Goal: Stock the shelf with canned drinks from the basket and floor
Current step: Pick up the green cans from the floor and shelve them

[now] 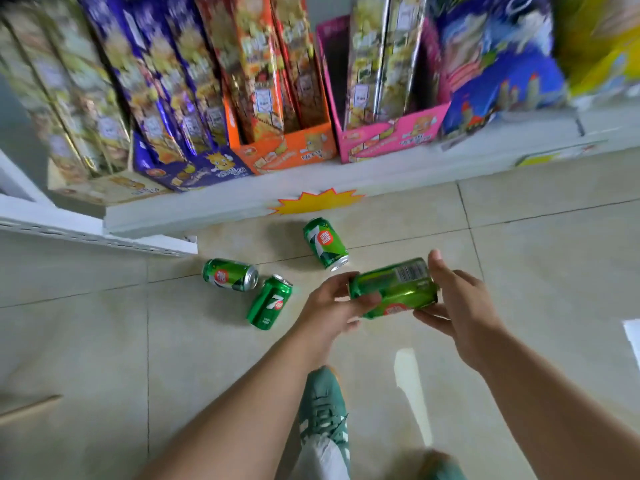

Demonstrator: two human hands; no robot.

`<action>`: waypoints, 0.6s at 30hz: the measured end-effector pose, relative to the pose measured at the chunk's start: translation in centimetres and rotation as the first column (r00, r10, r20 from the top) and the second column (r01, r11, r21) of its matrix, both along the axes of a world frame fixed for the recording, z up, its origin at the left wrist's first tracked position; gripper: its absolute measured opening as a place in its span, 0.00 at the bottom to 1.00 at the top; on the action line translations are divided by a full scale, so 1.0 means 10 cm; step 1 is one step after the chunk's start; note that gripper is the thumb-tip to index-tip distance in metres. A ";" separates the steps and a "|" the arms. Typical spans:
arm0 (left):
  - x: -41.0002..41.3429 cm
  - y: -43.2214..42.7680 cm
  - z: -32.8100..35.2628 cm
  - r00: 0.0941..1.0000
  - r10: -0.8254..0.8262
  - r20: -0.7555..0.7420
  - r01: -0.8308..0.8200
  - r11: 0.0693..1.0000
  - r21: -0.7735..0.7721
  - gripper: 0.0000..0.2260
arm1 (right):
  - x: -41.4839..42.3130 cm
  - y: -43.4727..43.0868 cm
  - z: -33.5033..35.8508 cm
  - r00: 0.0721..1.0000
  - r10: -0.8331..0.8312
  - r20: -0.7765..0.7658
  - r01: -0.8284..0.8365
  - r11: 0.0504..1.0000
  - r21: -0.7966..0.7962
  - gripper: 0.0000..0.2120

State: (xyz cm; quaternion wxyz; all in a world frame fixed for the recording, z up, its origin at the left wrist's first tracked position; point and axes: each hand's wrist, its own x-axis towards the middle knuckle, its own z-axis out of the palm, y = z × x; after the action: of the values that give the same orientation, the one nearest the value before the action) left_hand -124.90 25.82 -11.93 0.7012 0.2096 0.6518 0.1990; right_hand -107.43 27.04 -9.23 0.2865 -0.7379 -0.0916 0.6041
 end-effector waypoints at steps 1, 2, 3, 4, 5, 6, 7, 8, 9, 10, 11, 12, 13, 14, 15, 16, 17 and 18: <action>0.04 0.04 0.22 0.999 0.019 0.031 -0.020 1.000 0.009 0.23 | 0.06 -0.01 0.21 1.000 -0.016 -0.001 0.016 1.000 0.001 0.17; 0.09 0.10 0.51 0.998 0.031 0.054 -0.033 0.999 0.025 0.22 | 0.13 -0.02 0.48 1.000 -0.023 0.002 0.023 1.000 0.011 0.17; 0.14 0.14 0.79 0.999 0.016 0.051 -0.019 0.998 0.051 0.22 | 0.20 -0.02 0.75 1.000 -0.021 -0.005 0.022 0.999 0.033 0.17; 0.21 0.18 1.10 0.999 -0.003 0.049 -0.001 0.996 0.084 0.22 | 0.28 -0.02 1.03 1.000 -0.015 -0.020 0.016 0.998 0.056 0.18; 0.26 0.21 1.42 0.998 -0.033 0.047 0.028 0.993 0.118 0.21 | 0.35 -0.01 1.34 1.000 0.000 -0.030 0.003 0.997 0.074 0.20; 0.30 0.22 1.76 0.997 -0.061 0.044 0.054 0.988 0.143 0.21 | 0.42 -0.03 1.64 0.999 0.025 -0.035 -0.022 0.996 0.087 0.21; 0.33 0.23 2.10 0.995 -0.087 0.038 0.079 0.983 0.167 0.20 | 0.48 -0.05 1.95 0.998 0.045 -0.043 -0.040 0.994 0.104 0.22; 0.37 0.24 2.43 0.995 -0.098 0.033 0.090 0.976 0.198 0.20 | 0.55 -0.06 2.27 0.996 0.058 -0.072 -0.048 0.990 0.133 0.22; 0.40 0.26 2.80 0.993 -0.119 0.020 0.111 0.965 0.236 0.21 | 0.64 -0.06 2.61 0.991 0.074 -0.108 -0.055 0.983 0.174 0.20; 0.44 0.27 3.17 0.989 -0.149 -0.004 0.144 0.951 0.274 0.21 | 0.71 -0.07 2.93 0.984 0.098 -0.147 -0.065 0.975 0.210 0.19; 0.47 0.27 3.51 0.982 -0.187 -0.036 0.189 0.932 0.311 0.22 | 0.77 -0.09 3.21 0.977 0.123 -0.175 -0.081 0.969 0.233 0.18; 0.50 0.28 3.84 0.974 -0.215 -0.068 0.225 0.910 0.349 0.22 | 0.82 -0.10 3.52 0.969 0.153 -0.195 -0.102 0.963 0.248 0.18; 0.53 0.29 4.15 0.967 -0.238 -0.094 0.255 0.888 0.382 0.21 | 0.87 -0.11 3.80 0.963 0.174 -0.207 -0.117 0.958 0.260 0.18; 0.56 0.30 4.44 0.959 -0.258 -0.116 0.283 0.866 0.413 0.19 | 0.91 -0.12 4.05 0.960 0.181 -0.215 -0.121 0.957 0.265 0.19; 0.60 0.30 4.71 0.950 -0.276 -0.144 0.312 0.843 0.438 0.18 | 0.96 -0.13 4.30 0.958 0.185 -0.219 -0.121 0.954 0.274 0.19; 0.66 0.30 5.02 0.941 -0.288 -0.177 0.338 0.820 0.462 0.17 | 1.01 -0.15 4.56 0.956 0.190 -0.222 -0.119 0.947 0.298 0.19; 0.71 0.29 5.31 0.935 -0.291 -0.201 0.353 0.800 0.485 0.16 | 1.06 -0.16 4.84 0.954 0.194 -0.229 -0.111 0.937 0.332 0.19; 0.76 0.28 5.61 0.932 -0.291 -0.215 0.361 0.781 0.510 0.16 | 1.11 -0.19 5.11 0.951 0.200 -0.238 -0.104 0.926 0.363 0.20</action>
State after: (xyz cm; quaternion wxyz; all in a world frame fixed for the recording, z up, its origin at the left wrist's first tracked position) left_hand -117.33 28.60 44.16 0.5949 0.5204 0.5649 0.2370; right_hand -96.33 25.14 41.90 0.3734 -0.5773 -0.2138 0.6940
